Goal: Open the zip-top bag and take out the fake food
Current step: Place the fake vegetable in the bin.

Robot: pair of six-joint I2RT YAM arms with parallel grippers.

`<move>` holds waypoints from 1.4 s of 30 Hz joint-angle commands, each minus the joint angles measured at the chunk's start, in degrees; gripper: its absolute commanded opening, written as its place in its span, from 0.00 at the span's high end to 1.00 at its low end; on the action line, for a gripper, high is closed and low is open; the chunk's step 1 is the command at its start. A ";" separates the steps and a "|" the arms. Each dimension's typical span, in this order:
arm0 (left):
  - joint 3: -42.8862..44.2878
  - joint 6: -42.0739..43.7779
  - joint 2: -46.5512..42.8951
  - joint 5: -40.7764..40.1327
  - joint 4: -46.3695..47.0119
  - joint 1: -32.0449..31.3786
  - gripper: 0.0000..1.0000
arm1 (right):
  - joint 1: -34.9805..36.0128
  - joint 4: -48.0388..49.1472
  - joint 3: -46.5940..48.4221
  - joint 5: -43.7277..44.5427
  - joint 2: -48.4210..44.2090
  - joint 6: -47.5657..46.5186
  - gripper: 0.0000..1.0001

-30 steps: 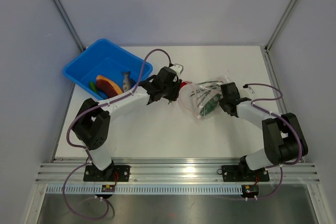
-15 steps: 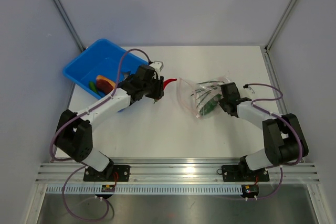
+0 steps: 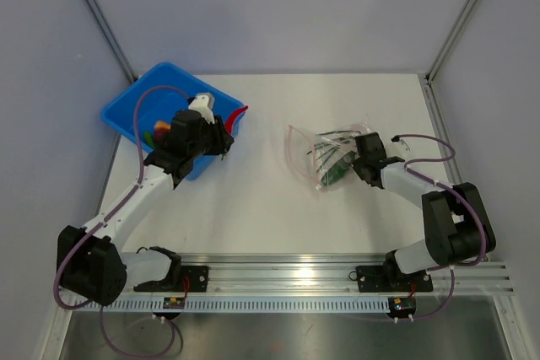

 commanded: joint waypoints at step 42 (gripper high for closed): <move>-14.93 -20.00 -5.83 -12.51 14.92 19.03 0.51 | -1.18 3.64 -0.39 -2.37 -2.55 -1.59 1.00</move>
